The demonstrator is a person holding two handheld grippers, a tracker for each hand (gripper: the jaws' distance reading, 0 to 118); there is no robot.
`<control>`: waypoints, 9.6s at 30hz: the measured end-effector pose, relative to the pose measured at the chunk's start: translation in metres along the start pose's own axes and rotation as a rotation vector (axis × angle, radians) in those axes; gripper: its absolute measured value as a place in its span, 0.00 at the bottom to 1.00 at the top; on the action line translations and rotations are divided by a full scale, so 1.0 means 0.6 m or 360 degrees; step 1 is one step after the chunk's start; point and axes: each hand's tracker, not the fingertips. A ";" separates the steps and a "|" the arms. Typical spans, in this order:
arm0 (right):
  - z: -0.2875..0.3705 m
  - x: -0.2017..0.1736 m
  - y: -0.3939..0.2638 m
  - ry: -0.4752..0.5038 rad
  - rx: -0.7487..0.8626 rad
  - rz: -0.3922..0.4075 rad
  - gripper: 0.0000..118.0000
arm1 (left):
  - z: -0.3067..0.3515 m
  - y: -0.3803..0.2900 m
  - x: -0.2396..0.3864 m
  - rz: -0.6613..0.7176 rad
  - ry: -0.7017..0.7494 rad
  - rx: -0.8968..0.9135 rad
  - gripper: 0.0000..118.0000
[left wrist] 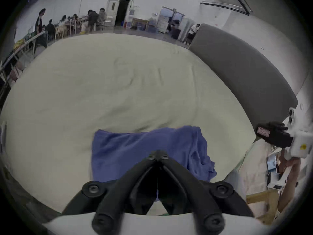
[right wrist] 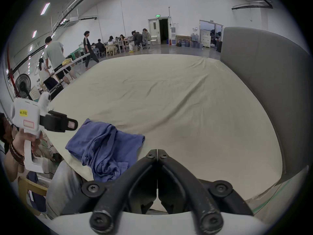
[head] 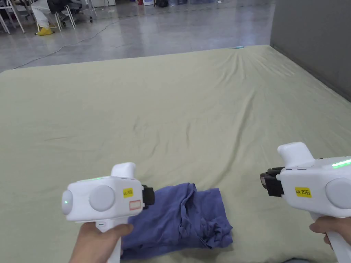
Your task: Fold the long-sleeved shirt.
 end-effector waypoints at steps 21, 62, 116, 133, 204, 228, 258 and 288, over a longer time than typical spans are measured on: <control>0.015 -0.002 0.014 -0.0030 -0.0010 -0.0019 0.00 | -0.092 -0.001 0.120 0.0029 -0.0417 -0.0110 0.00; -0.301 -0.108 -0.041 0.0530 -0.0511 -0.0404 0.00 | -0.099 -0.041 -0.235 0.0841 -0.0638 -0.0023 0.62; -0.252 -0.645 0.215 0.0714 0.0486 0.0284 0.00 | 0.352 0.043 -0.565 0.0416 0.0040 0.0895 0.01; -0.001 -0.198 0.210 -0.0115 0.1052 0.0103 0.00 | 0.220 0.124 -0.056 -0.0361 0.0471 0.1415 0.00; -0.012 -0.115 -0.018 -0.0516 0.1228 0.0042 0.88 | 0.099 -0.076 0.024 -0.0242 0.0684 0.1327 1.00; -0.024 -0.111 -0.009 -0.0529 0.1215 0.0018 0.88 | 0.089 -0.076 0.021 -0.0323 0.0690 0.1360 1.00; -0.033 -0.123 0.004 -0.0527 0.1207 0.0102 0.88 | 0.077 -0.060 0.008 -0.0333 0.0623 0.1274 1.00; -0.023 -0.112 0.009 -0.0536 0.1190 0.0089 0.88 | 0.083 -0.056 0.027 -0.0373 0.0695 0.1357 1.00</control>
